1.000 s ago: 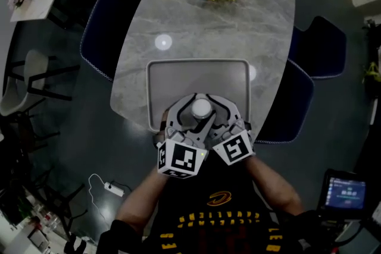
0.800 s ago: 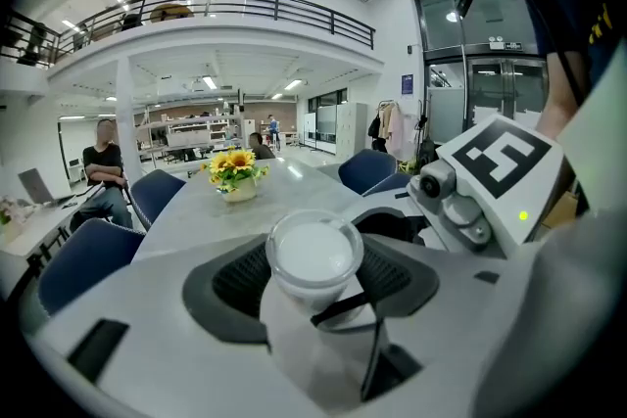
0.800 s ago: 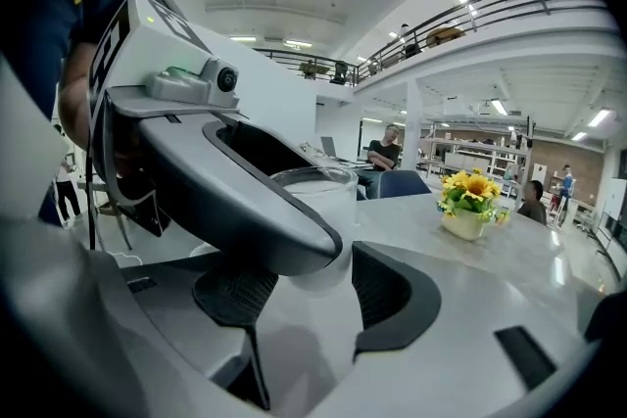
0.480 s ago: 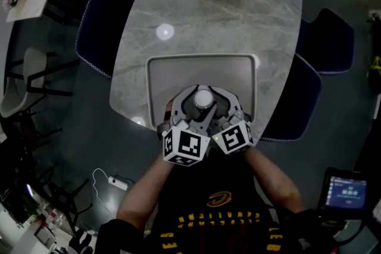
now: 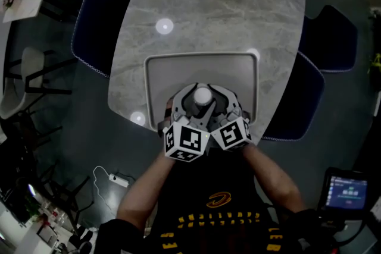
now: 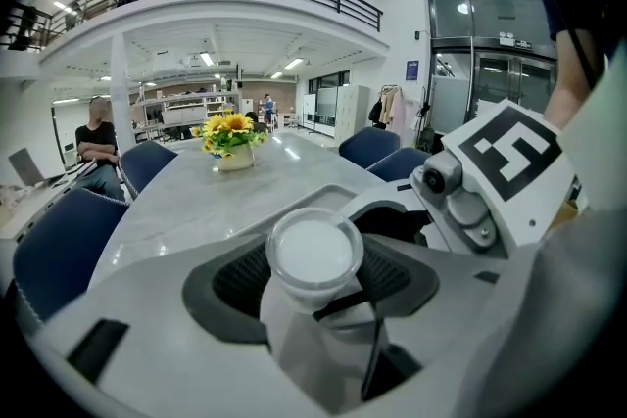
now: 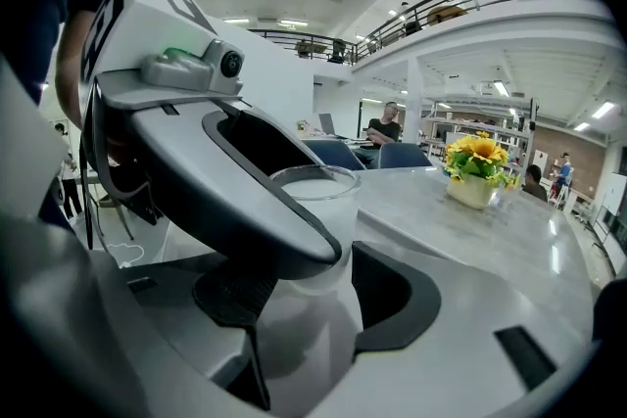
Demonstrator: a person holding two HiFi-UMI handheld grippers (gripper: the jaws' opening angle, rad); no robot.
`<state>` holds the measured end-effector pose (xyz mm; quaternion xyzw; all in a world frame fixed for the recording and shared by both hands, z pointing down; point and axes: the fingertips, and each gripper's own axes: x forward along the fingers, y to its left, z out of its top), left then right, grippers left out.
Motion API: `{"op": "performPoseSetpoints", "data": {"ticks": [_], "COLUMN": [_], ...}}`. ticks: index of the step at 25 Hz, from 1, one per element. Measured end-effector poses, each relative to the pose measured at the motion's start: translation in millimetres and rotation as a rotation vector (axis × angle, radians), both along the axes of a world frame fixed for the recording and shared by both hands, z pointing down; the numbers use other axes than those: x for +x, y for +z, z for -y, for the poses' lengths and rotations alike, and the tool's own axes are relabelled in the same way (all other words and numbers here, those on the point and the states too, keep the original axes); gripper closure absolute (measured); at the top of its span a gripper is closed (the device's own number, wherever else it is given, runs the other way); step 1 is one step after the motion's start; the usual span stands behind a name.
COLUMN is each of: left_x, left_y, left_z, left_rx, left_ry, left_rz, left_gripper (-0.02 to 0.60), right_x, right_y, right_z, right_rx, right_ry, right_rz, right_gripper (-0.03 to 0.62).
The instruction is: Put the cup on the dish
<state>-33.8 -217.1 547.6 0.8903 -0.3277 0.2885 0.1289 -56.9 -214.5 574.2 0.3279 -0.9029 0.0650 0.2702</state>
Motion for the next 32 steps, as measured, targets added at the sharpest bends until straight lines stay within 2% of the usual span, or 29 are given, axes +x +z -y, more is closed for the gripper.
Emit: {"op": "performPoseSetpoints", "data": {"ticks": [4,7,14,18,32], "left_x": [0,0,1,0,0], "left_y": [2,3,11,14,23], "left_z": [1,2,1,1,1], "left_rx": [-0.006,-0.008,-0.019,-0.022,-0.032], "left_ry": [0.001,0.004,0.011,0.012,0.018], "left_rz": [0.000,0.000,0.009,0.017,0.022], "left_gripper": [0.311,0.311,0.311,0.311,0.311], "right_x": [2,1,3,0,1], "right_y": [7,5,15,15,19], "right_z": [-1,0,-1,1,3], "right_rx": [0.015,-0.005,-0.019,-0.016,-0.041], "right_ry": [-0.025,-0.003,-0.004,0.016,0.006], "right_rz": [-0.043,-0.021,-0.048,-0.015,-0.070], "right_gripper": [0.353,0.353,0.354,0.355,0.355]}}
